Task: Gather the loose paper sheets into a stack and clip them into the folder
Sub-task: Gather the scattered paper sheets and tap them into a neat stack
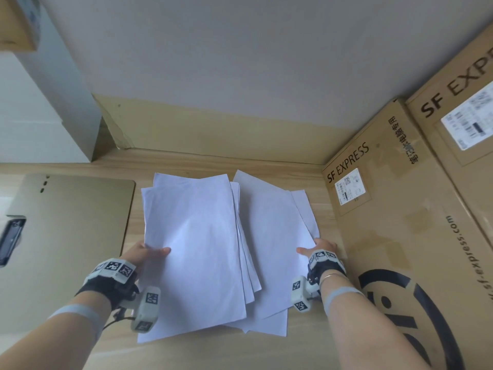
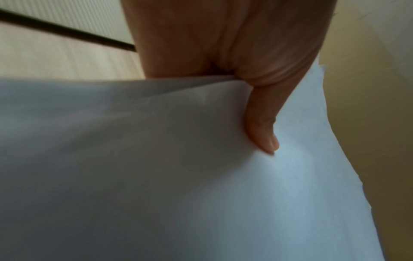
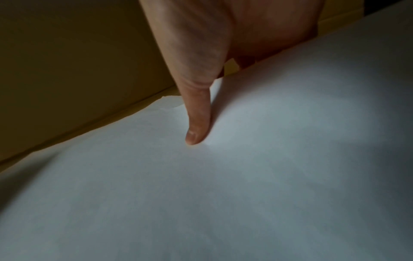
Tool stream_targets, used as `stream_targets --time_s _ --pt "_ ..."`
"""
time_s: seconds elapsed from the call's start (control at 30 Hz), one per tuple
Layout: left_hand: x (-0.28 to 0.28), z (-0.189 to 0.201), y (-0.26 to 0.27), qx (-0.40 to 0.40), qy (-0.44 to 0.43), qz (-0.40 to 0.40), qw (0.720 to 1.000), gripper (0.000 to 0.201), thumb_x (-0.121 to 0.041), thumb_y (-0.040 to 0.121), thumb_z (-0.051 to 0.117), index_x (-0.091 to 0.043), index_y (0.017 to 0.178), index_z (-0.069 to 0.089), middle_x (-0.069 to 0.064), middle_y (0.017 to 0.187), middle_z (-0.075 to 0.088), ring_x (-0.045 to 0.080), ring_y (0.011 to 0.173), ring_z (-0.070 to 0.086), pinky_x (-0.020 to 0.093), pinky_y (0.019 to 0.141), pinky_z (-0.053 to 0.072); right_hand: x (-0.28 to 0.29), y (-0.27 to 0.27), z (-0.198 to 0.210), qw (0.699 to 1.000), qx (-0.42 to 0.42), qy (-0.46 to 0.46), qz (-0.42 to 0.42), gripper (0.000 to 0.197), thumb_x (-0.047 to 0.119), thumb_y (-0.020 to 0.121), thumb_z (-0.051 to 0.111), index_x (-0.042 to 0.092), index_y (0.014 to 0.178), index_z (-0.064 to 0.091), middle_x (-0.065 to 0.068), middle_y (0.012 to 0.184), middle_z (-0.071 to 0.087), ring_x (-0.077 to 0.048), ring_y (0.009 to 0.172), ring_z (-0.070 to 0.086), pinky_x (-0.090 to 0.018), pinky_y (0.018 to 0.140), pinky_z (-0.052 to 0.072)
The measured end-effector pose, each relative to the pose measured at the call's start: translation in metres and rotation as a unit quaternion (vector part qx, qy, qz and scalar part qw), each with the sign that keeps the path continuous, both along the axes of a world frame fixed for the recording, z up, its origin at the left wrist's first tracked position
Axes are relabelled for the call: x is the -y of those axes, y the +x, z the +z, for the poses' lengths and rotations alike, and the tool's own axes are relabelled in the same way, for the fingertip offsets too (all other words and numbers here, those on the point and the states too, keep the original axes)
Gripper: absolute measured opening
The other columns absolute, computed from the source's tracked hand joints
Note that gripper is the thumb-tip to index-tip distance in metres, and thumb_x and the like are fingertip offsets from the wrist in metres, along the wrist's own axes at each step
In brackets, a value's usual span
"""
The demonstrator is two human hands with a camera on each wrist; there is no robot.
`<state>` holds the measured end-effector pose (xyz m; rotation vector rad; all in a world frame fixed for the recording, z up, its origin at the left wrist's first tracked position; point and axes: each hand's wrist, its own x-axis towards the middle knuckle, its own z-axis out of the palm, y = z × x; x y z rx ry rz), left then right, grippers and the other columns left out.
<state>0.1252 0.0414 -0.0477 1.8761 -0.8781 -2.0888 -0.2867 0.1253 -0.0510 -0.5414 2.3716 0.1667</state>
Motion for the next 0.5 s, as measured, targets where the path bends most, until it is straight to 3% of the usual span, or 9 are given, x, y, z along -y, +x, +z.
stream_targets --time_s 0.07,0.13,0.17,0.2,0.23,0.27,0.37,0.5 --pt "0.0 -0.003 -0.001 0.005 0.001 -0.002 1.0 0.018 0.001 0.082 0.063 0.004 0.099 0.059 0.026 0.096 0.06 0.039 0.091 0.057 0.061 0.099 0.04 -0.003 -0.004 -0.005 1.0 0.018 0.008 0.01 0.081 0.055 0.064 0.073 0.016 0.131 0.05 -0.006 0.138 0.049 -0.032 0.128 0.045 -0.049 0.107 0.037" --pt "-0.001 -0.006 -0.002 0.012 0.003 -0.006 1.0 0.018 0.001 0.082 0.064 0.005 0.099 0.059 0.026 0.096 0.061 0.04 0.09 0.059 0.06 0.099 0.041 -0.008 0.001 0.0 1.0 0.03 -0.005 0.006 0.061 0.048 0.072 0.072 0.015 0.119 0.055 -0.006 0.121 0.058 -0.028 0.113 0.057 -0.036 0.098 0.042" --pt "0.0 -0.007 -0.002 0.019 0.004 -0.008 1.0 0.022 0.0 0.081 0.065 0.005 0.101 0.059 0.029 0.101 0.061 0.043 0.095 0.059 0.061 0.099 0.041 -0.01 0.003 0.004 0.999 0.026 -0.033 0.005 0.035 0.041 0.075 0.072 0.016 0.097 0.059 -0.007 0.101 0.059 -0.024 0.09 0.061 -0.03 0.084 0.043" --pt "0.0 -0.007 -0.002 0.024 0.006 -0.008 1.0 0.026 -0.001 0.08 0.067 0.005 0.103 0.059 0.031 0.107 0.061 0.047 0.102 0.059 0.061 0.098 0.042 -0.013 0.005 0.002 0.998 0.012 -0.065 0.01 0.027 0.034 0.076 0.072 0.018 0.072 0.051 -0.006 0.085 0.049 -0.019 0.067 0.051 -0.026 0.071 0.038" --pt "0.0 -0.008 -0.001 0.026 0.009 -0.007 1.0 0.027 -0.003 0.079 0.068 0.004 0.104 0.059 0.032 0.111 0.061 0.049 0.107 0.057 0.061 0.098 0.042 -0.016 0.006 -0.001 0.996 -0.008 -0.092 0.018 0.04 0.027 0.077 0.072 0.017 0.059 0.038 -0.004 0.082 0.04 -0.016 0.055 0.038 -0.023 0.065 0.033" --pt "0.001 -0.008 -0.001 0.028 0.011 -0.006 1.0 0.026 -0.003 0.079 0.069 0.003 0.102 0.06 0.032 0.114 0.06 0.05 0.11 0.056 0.061 0.098 0.042 -0.018 0.01 -0.002 0.993 -0.022 -0.114 0.022 0.046 0.022 0.077 0.072 0.015 0.055 0.032 -0.004 0.087 0.036 -0.013 0.052 0.031 -0.022 0.065 0.031" --pt "0.001 -0.01 0.001 0.034 0.018 -0.004 0.999 0.022 -0.004 0.079 0.07 0.0 0.098 0.06 0.032 0.118 0.06 0.05 0.111 0.056 0.061 0.098 0.043 -0.021 0.014 -0.001 0.99 -0.022 -0.141 0.019 0.047 0.016 0.079 0.071 0.012 0.053 0.032 -0.005 0.099 0.032 -0.01 0.053 0.03 -0.021 0.072 0.033" --pt "0.001 -0.013 0.004 0.042 0.018 -0.012 0.999 0.036 -0.006 0.077 0.071 0.005 0.11 0.059 0.032 0.118 0.06 0.05 0.109 0.057 0.062 0.098 0.042 -0.019 0.01 -0.003 0.991 -0.02 -0.125 0.032 0.047 0.021 0.079 0.07 0.016 0.057 0.029 0.0 0.064 0.032 -0.012 0.052 0.028 -0.023 0.054 0.029"
